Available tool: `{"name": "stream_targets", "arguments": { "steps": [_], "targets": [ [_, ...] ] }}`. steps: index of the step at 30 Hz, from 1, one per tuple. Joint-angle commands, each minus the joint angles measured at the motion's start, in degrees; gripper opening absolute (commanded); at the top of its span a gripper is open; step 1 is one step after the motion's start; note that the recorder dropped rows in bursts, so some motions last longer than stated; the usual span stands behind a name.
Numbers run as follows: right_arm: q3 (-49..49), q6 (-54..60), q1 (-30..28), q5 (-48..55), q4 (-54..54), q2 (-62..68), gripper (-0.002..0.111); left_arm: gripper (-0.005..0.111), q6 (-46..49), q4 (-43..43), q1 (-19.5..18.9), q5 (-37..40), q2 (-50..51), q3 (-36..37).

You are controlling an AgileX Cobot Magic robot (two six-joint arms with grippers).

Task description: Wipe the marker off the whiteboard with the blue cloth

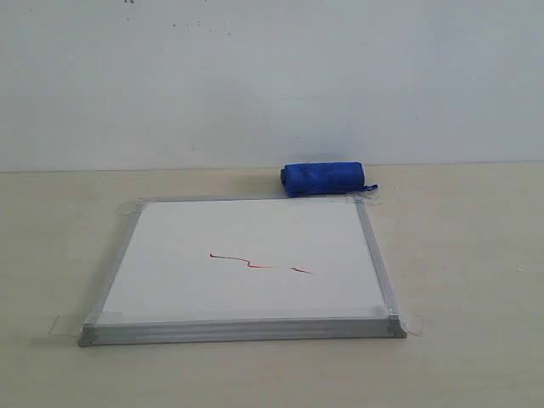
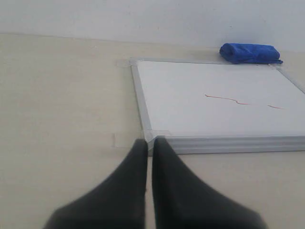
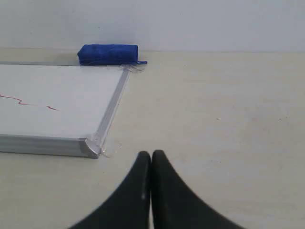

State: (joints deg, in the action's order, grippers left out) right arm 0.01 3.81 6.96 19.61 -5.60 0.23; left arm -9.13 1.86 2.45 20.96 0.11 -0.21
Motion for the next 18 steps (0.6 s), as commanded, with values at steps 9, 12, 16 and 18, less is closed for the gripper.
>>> {"name": "stream_targets", "arguments": {
  "steps": [9,12,16,18],
  "targets": [
    [0.0,0.0,-0.1,-1.9,0.0,-0.2,0.000,0.004,-0.4,0.3,-0.2,-0.4,-0.1,0.2],
    [0.0,0.0,-0.1,-7.3,0.0,-0.2,0.000,0.004,-0.4,0.3,-0.2,-0.4,-0.1,0.2],
    [0.0,0.0,-0.1,-23.3,0.0,-0.2,0.000,0.004,-0.4,0.3,-0.2,-0.4,-0.1,0.2],
    [0.0,-2.0,-0.1,-31.0,0.0,-0.2,0.000,0.004,-0.4,0.3,-0.2,-0.4,-0.1,0.2]
  ]
}}
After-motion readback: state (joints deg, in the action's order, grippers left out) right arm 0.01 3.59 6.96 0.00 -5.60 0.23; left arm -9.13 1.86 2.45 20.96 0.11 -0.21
